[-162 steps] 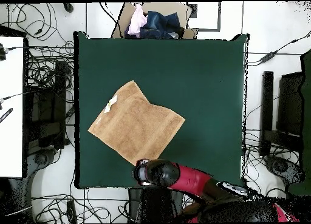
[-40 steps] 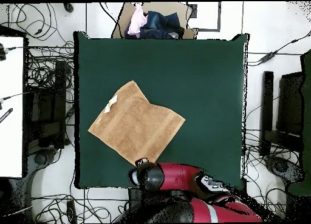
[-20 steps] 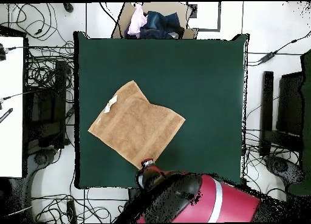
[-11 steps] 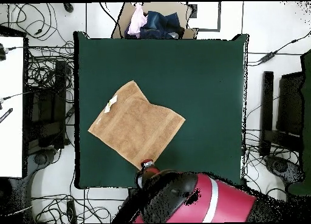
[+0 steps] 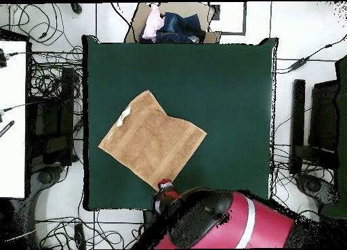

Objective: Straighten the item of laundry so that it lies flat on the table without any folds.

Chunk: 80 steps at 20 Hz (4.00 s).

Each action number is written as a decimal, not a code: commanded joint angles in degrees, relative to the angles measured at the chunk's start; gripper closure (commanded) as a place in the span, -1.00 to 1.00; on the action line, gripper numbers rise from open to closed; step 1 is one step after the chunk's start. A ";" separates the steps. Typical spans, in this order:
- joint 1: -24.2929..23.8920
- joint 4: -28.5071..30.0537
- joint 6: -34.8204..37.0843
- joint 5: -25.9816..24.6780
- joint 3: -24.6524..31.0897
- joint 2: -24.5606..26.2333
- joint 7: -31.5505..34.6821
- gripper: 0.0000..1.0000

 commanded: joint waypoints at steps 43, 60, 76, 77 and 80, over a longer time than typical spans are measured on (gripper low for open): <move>2.38 -7.85 19.68 14.02 5.67 0.97 1.17 1.00; 2.71 -6.03 22.15 17.62 7.31 -2.05 2.92 1.00; -0.26 -2.21 20.24 16.66 9.44 -2.69 2.92 1.00; -0.35 -2.00 20.39 16.72 9.55 -2.81 2.97 1.00; -0.93 -1.31 20.33 16.59 9.71 -2.94 2.99 1.00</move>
